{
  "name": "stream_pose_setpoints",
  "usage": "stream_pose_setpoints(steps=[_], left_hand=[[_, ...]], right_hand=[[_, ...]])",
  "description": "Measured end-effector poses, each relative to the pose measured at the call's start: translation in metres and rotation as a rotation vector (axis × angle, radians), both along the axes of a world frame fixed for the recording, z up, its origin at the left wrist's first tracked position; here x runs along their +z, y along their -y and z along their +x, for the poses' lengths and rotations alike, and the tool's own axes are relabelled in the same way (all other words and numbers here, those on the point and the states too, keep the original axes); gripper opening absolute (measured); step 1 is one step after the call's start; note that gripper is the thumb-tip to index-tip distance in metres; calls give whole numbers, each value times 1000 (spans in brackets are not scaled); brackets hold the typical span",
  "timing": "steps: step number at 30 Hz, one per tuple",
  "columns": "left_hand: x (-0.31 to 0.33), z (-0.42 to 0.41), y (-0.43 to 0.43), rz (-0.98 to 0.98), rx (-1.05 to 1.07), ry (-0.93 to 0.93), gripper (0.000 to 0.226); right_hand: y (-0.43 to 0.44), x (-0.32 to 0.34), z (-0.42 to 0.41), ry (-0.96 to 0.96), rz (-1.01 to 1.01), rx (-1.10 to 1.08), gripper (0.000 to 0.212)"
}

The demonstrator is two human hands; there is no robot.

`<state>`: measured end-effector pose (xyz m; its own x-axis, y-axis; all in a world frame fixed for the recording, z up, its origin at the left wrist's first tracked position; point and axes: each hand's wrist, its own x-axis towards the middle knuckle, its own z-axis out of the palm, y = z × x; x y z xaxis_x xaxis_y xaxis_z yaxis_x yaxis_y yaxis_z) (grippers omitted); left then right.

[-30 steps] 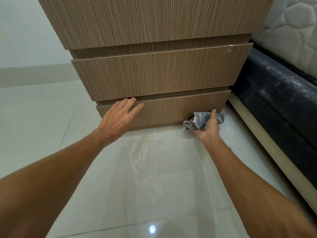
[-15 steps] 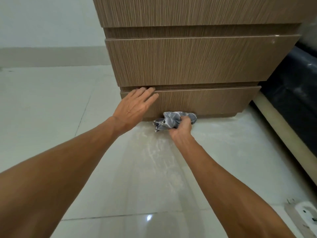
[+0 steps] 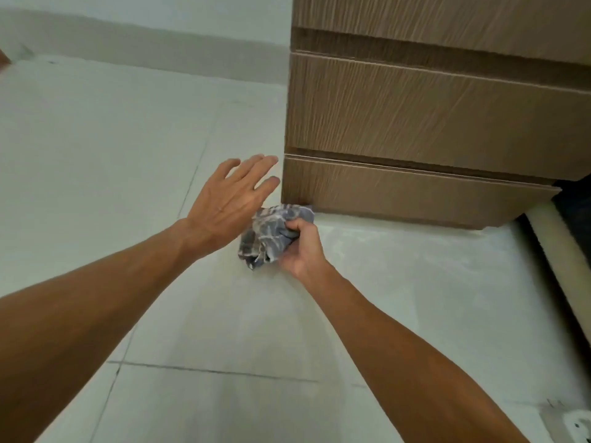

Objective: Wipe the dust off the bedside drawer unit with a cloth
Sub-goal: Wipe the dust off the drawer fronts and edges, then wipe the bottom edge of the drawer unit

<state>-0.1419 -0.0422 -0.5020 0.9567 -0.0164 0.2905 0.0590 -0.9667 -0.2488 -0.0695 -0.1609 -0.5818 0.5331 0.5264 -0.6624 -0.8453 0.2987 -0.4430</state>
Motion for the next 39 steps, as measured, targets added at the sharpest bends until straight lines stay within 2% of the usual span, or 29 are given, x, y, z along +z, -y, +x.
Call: stream_pose_setpoints(steps=[2, 4, 8, 10, 12, 14, 16, 19, 20, 26, 30, 32, 34, 39], left_hand=[[13, -22, 0, -174, 151, -53, 55], [24, -46, 6, -430, 359, -127, 54], [70, -88, 25, -1126, 773, -256, 42], [100, -105, 36, -1392, 919, -296, 39], [132, -117, 46, -1587, 1031, -331, 34], [172, -126, 53, -1705, 1082, -354, 26], [219, -130, 60, -1765, 1079, -416, 15], [290, -129, 68, -1863, 1077, -508, 19], [310, -126, 69, -1888, 1080, -526, 20], [397, -93, 60, -1829, 971, -564, 14], [439, -56, 50, -1806, 933, -602, 17], [457, -34, 45, -1813, 934, -574, 16], [468, -12, 39, -1828, 939, -530, 16], [489, 35, 20, -1860, 857, -355, 11]], right_hand=[[11, 10, -13, -23, -61, 119, 50], [24, 27, -26, -35, -96, 212, 51], [46, 93, -61, -97, -120, 326, 44], [58, 137, -79, -154, -114, 388, 57], [69, 181, -90, -178, -111, 460, 72], [78, 227, -98, -182, -143, 510, 72], [85, 273, -101, -185, -176, 535, 61], [92, 341, -100, -193, -257, 584, 36], [93, 363, -98, -201, -279, 600, 33], [92, 469, -72, -151, -407, 702, 31], [91, 514, -34, -75, -426, 737, 29], [86, 530, -9, -35, -417, 810, 36], [78, 544, 19, 76, -422, 956, 45], [45, 583, 93, 478, -447, 1225, 36]])
